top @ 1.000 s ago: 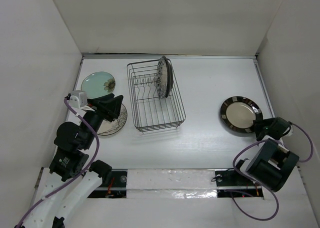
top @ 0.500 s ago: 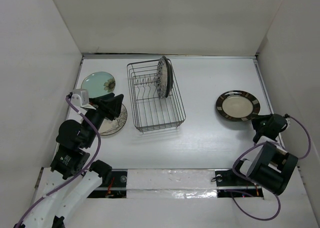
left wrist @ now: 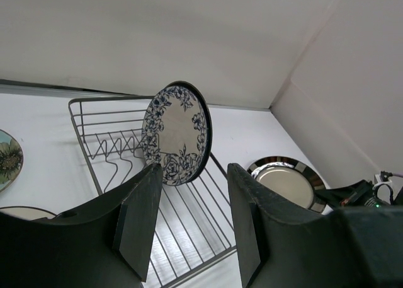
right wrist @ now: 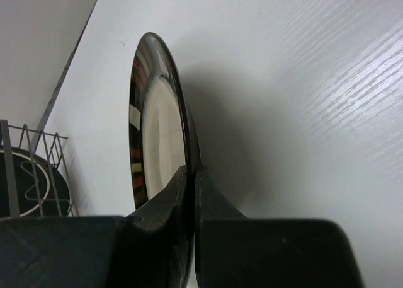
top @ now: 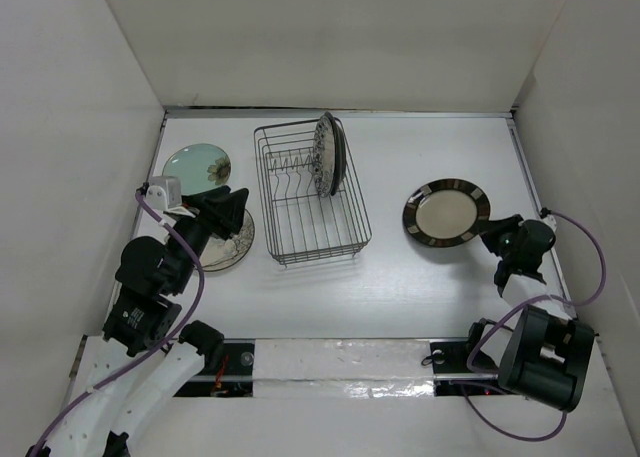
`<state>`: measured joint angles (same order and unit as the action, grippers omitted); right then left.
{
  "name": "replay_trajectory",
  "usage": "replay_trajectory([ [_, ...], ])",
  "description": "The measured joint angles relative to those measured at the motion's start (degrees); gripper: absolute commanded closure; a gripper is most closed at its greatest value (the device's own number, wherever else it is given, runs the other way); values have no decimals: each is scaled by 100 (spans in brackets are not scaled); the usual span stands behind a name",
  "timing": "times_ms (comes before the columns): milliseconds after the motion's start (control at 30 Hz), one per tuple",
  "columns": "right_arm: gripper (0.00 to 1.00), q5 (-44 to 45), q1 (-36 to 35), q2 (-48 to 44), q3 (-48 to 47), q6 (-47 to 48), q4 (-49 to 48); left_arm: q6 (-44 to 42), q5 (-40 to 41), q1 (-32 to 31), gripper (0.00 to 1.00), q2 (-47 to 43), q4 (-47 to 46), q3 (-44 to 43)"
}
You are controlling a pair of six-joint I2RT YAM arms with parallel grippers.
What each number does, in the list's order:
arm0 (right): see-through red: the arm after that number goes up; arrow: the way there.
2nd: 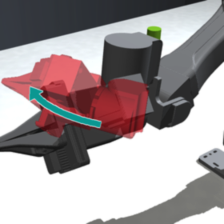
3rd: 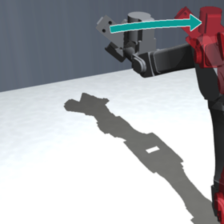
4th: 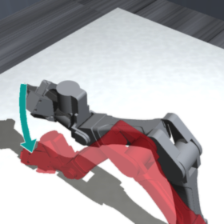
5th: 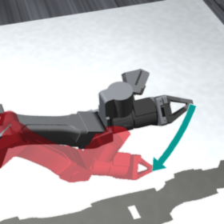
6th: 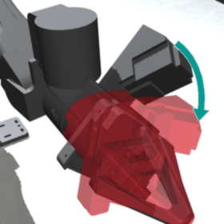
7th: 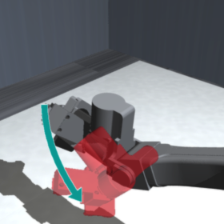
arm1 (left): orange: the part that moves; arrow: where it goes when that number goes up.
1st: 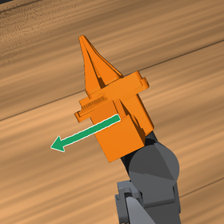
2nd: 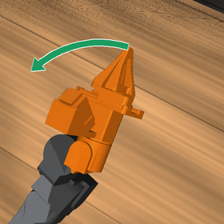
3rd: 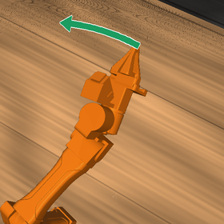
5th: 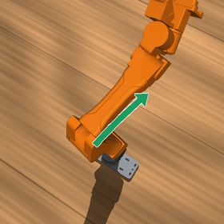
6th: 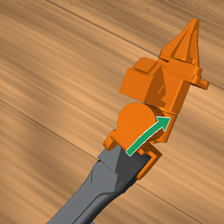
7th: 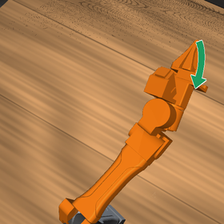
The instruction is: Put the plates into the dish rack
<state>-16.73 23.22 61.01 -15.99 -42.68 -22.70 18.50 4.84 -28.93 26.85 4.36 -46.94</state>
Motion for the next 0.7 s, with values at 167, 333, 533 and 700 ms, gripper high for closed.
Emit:
replay_trajectory([
  [167,100,-116,0,223,0,-87,-273,0,-4,0,58,17,0,0],
  [333,100,-304,0,212,0,-269,-507,0,-7,0,58,125,0,0],
  [533,100,-498,0,-262,-157,-498,-389,0,-4,0,57,210,9,0],
  [700,100,-415,-219,-702,-931,-507,68,0,-7,0,58,282,13,0],
])
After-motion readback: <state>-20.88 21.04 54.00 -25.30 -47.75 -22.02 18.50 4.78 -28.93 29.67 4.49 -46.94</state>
